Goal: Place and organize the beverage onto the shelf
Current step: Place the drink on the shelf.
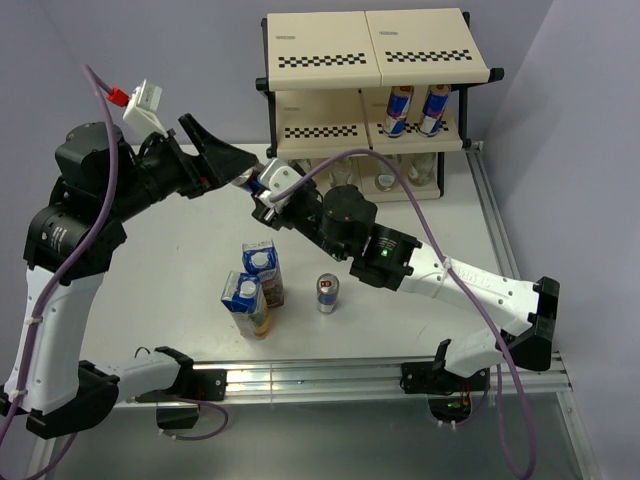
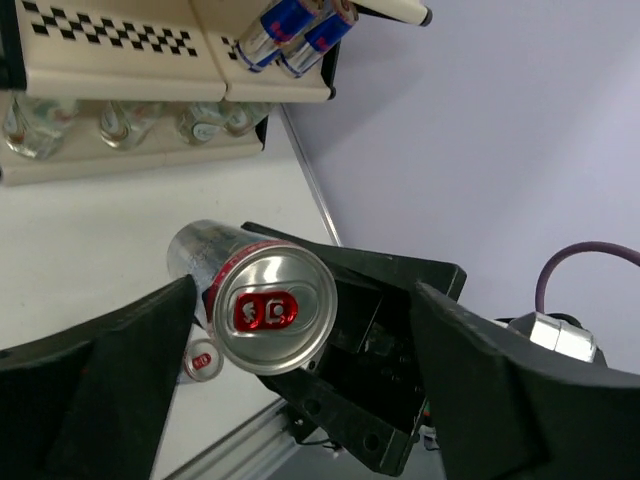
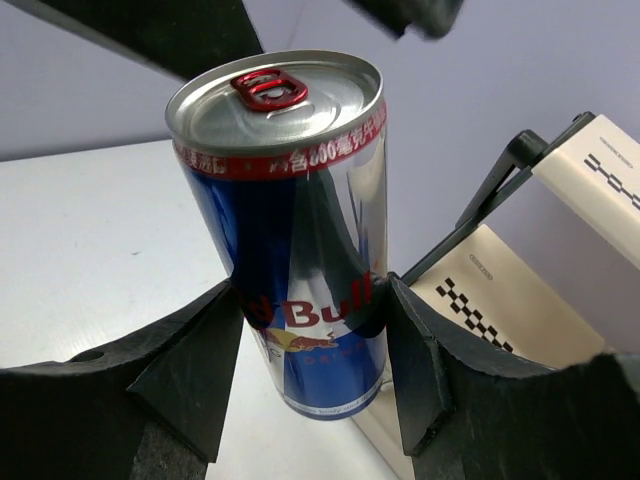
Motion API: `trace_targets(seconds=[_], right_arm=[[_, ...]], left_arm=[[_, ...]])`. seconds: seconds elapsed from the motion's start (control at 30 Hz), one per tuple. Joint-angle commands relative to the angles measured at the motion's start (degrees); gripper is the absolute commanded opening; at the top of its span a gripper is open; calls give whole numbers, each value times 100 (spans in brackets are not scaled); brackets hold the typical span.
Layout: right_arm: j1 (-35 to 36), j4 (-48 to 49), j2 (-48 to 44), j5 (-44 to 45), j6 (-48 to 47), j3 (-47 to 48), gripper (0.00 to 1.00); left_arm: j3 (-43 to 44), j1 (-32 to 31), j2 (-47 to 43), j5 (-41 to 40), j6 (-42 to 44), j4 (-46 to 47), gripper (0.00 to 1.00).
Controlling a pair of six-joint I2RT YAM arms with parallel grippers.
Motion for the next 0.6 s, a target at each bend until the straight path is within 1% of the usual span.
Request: trace_targets(seconds=[0.0, 0.1, 0.13, 0.23, 0.3, 0.33, 0.43, 0.47, 0.5, 0.53, 0.57], right_arm=[[31, 680, -282, -9, 54, -26, 0], [-66, 618, -335, -43, 212, -87, 0], [-101, 662, -370, -105, 334, -149, 0], [-206, 961, -572, -106, 467, -465, 0], [-250, 1040, -651, -61, 520, -554, 0], [-277, 1075, -686, -35, 581, -571, 0], [-425, 1224, -783, 123, 739, -772, 0], [-478, 1329, -818, 263, 827, -834, 0], [-557, 1417, -862, 394, 906, -905, 0], [-723, 1523, -941, 579, 1142, -975, 0], [-829, 1698, -985, 754, 1301, -1132, 0]], left_arm=[[-15, -24, 28, 9, 72, 577, 99], [56, -24, -7, -553, 46, 472, 99], [82, -24, -25, -895, 29, 428, 99], [144, -15, -43, -1423, -24, 427, 99], [188, -15, -25, -1496, -16, 418, 100], [188, -23, -7, -1740, -15, 401, 99], [162, -24, -25, -2286, 37, 322, 100], [109, -24, -42, -2583, 63, 304, 100], [-22, -15, -86, -2716, 116, 313, 100], [-119, -15, -200, -2848, 238, 322, 99], [-224, -15, -270, -3154, 309, 357, 100]])
